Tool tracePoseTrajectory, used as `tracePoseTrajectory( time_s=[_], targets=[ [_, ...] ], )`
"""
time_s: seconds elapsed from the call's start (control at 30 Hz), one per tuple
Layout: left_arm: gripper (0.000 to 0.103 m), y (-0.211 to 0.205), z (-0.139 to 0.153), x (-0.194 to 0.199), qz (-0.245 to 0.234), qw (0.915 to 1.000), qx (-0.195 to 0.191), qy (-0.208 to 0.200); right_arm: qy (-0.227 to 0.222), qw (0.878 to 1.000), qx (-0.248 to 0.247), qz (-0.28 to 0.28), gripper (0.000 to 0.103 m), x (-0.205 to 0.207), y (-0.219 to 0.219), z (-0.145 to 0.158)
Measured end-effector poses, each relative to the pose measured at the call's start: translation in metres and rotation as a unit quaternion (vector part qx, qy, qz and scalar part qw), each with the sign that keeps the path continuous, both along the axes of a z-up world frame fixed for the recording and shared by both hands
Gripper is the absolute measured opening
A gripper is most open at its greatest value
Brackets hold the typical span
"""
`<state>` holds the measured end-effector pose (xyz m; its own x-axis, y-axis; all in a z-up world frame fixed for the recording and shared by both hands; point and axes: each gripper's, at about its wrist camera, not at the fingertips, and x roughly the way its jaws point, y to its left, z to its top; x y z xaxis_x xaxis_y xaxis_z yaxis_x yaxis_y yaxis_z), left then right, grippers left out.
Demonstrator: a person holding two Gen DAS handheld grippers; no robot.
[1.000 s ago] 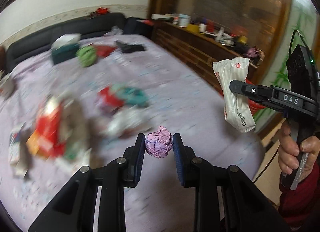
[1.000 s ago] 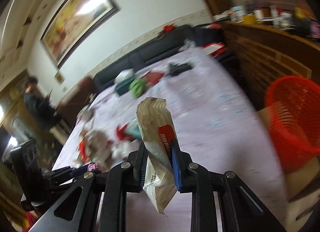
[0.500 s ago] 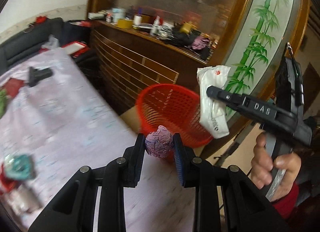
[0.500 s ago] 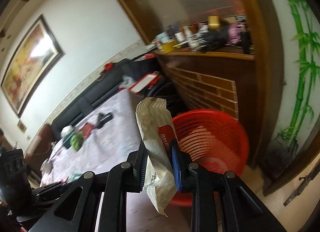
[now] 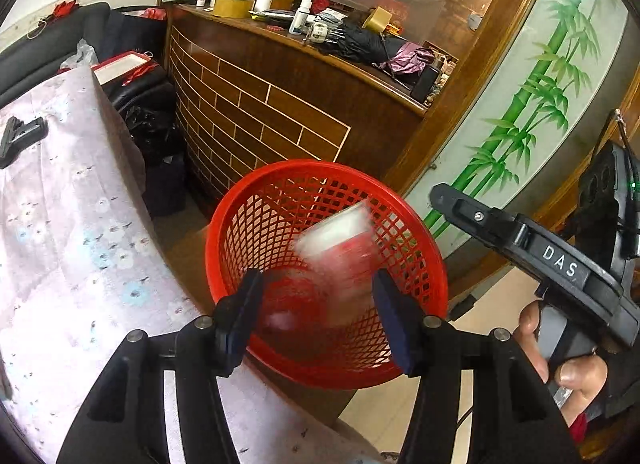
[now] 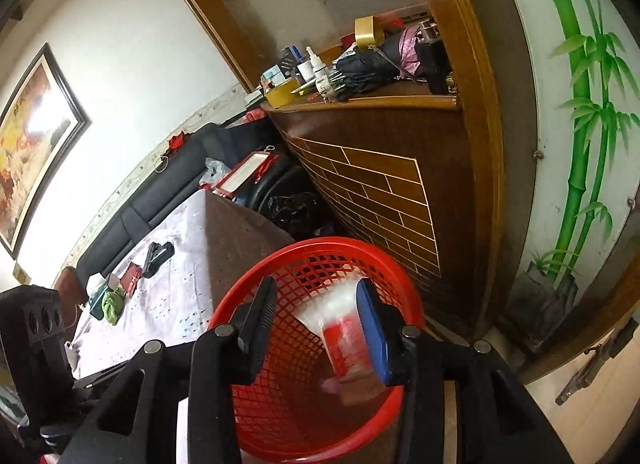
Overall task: Collect trash
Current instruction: 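Carry both items to the red wastebasket and open both tools over it, then return both tools to the table and grasp the white-and-blue medicine box with the left tool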
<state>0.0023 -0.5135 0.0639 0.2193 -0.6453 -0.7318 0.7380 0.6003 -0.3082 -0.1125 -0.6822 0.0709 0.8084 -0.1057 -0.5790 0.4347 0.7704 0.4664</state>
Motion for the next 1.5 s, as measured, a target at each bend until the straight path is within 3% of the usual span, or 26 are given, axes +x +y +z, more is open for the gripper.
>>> tracePoseTrajectory(
  time_s=[0.4, 0.7, 0.87, 0.97, 1.07, 1.17, 1.33, 1.37, 1.5],
  targets=[
    [0.064, 0.102, 0.020, -0.033, 0.046, 0.9984, -0.016, -0.028, -0.014, 0.999, 0.002, 0.040, 0.051, -0.018, 0.063, 0.010],
    [0.064, 0.213, 0.029, -0.051, 0.104, 0.9935, -0.022, -0.041, 0.003, 0.991, -0.002, 0.136, 0.051, 0.011, 0.155, 0.003],
    [0.064, 0.290, 0.035, -0.058, 0.163, 0.9845, -0.025, -0.059, 0.022, 0.979, -0.012, 0.201, 0.052, 0.032, 0.215, -0.001],
    [0.066, 0.344, 0.040, -0.064, 0.211, 0.9739, -0.028, -0.080, 0.031, 0.971, -0.021, 0.236, 0.052, 0.043, 0.251, -0.002],
    [0.068, 0.400, 0.042, -0.066, 0.269, 0.9581, -0.020, -0.095, 0.035, 0.962, -0.029, 0.268, 0.052, 0.051, 0.284, -0.002],
    [0.068, 0.461, 0.037, -0.061, 0.337, 0.9370, -0.009, -0.092, 0.039, 0.954, -0.039, 0.295, 0.052, 0.057, 0.313, 0.000],
    [0.069, 0.544, 0.008, -0.030, 0.451, 0.8914, 0.010, -0.049, 0.043, 0.936, -0.060, 0.344, 0.052, 0.064, 0.364, 0.004],
    [0.069, 0.556, 0.000, -0.023, 0.463, 0.8854, 0.013, -0.039, 0.043, 0.934, -0.063, 0.349, 0.052, 0.065, 0.371, 0.004],
    [0.069, 0.575, -0.029, 0.008, 0.473, 0.8807, 0.021, 0.007, 0.044, 0.924, -0.073, 0.373, 0.052, 0.066, 0.396, 0.007]
  ],
)
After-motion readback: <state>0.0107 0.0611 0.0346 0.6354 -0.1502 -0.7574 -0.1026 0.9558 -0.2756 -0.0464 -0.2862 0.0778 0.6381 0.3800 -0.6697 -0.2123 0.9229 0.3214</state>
